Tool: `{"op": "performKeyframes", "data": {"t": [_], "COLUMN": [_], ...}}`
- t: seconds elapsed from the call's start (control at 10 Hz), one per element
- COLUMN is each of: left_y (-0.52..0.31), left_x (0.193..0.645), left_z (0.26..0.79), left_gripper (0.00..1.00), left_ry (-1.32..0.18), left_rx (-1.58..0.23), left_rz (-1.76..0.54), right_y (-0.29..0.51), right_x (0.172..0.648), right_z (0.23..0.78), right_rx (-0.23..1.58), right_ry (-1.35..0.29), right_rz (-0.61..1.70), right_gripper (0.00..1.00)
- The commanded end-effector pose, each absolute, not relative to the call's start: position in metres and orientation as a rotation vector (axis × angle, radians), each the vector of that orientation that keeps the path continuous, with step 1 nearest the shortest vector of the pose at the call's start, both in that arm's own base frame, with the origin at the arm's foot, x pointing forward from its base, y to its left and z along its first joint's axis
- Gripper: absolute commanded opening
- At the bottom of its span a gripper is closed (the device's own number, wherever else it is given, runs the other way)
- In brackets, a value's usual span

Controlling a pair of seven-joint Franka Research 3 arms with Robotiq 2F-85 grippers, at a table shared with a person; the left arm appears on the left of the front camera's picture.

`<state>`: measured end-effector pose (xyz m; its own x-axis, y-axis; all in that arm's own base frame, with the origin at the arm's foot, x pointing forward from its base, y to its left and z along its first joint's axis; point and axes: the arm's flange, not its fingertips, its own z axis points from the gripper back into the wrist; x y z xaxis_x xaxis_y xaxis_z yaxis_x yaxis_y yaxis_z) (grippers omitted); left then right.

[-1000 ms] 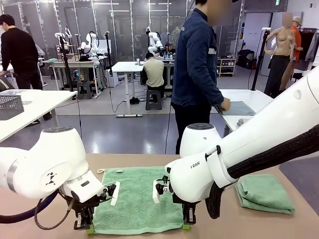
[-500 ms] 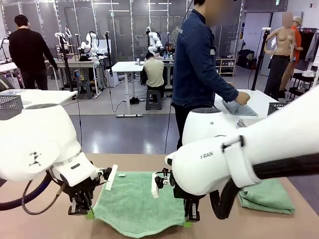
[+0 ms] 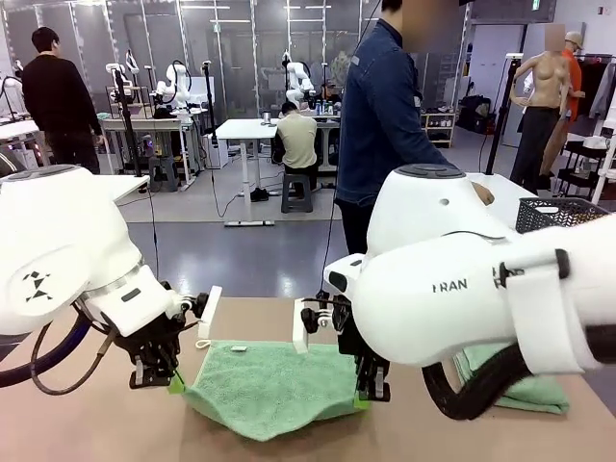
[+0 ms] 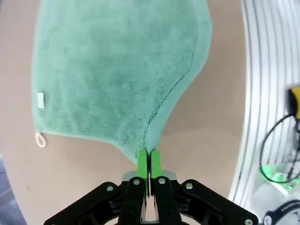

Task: Fold the towels and place them in the basket.
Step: When a person lays out a Towel with hook on the table, fold it in half twice.

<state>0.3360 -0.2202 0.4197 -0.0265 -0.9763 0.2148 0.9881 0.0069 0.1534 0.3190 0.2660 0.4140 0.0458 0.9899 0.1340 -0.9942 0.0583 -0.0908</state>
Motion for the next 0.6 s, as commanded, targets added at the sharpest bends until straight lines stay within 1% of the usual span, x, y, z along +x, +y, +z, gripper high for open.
{"op": "performKeyframes", "data": {"t": [0.0,0.2,0.4,0.5], "left_y": [-0.229,-0.241,-0.249,-0.250], "left_x": [0.365,0.400,0.443,0.459], "left_z": [0.416,0.421,0.417,0.414], "left_gripper": [0.01,0.01,0.01,0.01], "left_ry": [-0.313,-0.299,-0.246,-0.238], "left_rx": [-0.013,-0.011,0.003,0.004], "left_rz": [-1.577,-1.600,-1.557,-1.542], "right_y": [0.278,0.276,0.278,0.278], "right_x": [0.357,0.391,0.426,0.439], "right_z": [0.404,0.407,0.407,0.407], "right_rx": [-0.029,-0.023,-0.037,-0.009], "right_ry": [-0.162,-0.142,-0.110,-0.097], "right_rz": [1.478,1.455,1.433,1.445], "right_gripper": [0.00,0.00,0.00,0.00]}}
